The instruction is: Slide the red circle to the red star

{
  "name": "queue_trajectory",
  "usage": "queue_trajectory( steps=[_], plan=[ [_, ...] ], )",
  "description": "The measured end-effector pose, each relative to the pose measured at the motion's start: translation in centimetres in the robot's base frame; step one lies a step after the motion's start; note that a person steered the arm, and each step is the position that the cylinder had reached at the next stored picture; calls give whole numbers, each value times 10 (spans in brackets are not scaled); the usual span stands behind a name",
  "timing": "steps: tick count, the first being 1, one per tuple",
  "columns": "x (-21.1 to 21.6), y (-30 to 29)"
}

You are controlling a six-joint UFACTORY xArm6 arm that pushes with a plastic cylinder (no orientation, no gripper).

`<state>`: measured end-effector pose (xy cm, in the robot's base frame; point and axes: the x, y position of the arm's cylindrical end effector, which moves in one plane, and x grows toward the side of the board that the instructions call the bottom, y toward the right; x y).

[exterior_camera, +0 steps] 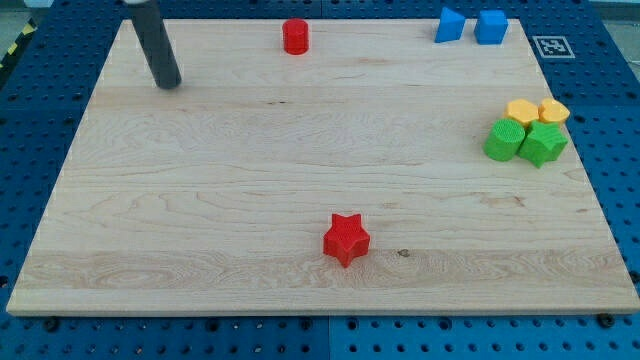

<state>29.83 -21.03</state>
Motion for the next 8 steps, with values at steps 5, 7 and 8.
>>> queue_trajectory(
  steps=[5, 7, 8],
  plan=[
    [-33, 249],
    [21, 253],
    [64, 273]
  ],
)
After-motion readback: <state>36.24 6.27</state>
